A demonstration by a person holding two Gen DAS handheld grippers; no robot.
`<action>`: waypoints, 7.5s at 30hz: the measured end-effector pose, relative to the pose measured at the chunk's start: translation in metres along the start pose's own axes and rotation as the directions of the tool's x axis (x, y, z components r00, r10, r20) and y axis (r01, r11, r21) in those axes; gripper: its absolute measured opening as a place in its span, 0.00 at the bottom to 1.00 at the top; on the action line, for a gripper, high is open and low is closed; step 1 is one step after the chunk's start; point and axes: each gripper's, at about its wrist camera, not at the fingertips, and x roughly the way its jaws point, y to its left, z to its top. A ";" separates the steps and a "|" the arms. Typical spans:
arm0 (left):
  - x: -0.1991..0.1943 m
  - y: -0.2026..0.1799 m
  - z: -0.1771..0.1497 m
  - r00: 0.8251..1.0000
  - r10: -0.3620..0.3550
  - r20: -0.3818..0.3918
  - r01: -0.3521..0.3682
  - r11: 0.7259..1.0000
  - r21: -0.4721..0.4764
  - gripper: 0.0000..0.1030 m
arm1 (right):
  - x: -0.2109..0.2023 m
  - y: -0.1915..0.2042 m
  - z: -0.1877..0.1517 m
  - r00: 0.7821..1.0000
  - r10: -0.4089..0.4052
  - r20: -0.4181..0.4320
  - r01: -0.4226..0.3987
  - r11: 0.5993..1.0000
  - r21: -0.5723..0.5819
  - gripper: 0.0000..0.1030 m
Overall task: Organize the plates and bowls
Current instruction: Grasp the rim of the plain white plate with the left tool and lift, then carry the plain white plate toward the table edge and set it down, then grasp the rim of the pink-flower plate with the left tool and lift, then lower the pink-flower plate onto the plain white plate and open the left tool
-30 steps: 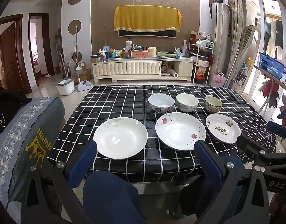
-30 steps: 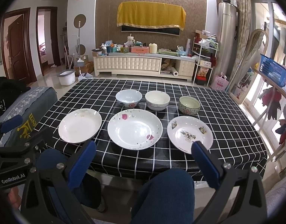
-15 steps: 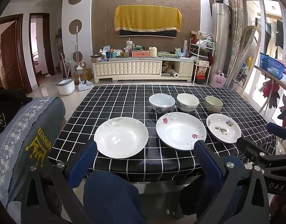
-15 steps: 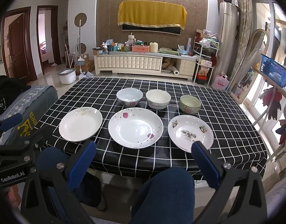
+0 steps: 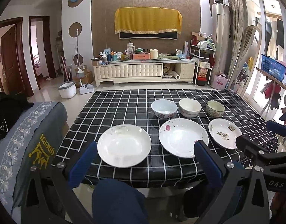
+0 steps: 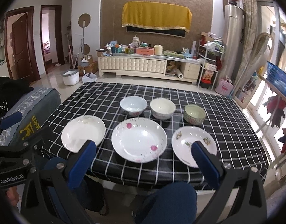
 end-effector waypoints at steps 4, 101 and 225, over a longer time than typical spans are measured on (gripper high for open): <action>0.012 0.009 0.019 1.000 0.018 -0.011 -0.018 1.000 0.007 1.00 | 0.019 0.009 0.021 0.999 0.035 -0.014 -0.035 0.999 -0.027 1.00; 0.252 0.140 -0.010 0.842 0.068 -0.535 -0.194 0.963 -0.184 0.33 | 0.249 0.026 0.026 0.892 0.217 -0.397 -0.229 0.973 0.016 0.30; 0.237 0.123 0.004 0.884 -0.029 -0.467 -0.059 0.983 -0.172 0.02 | 0.249 0.101 0.035 0.885 0.269 -0.379 -0.313 0.948 -0.058 0.11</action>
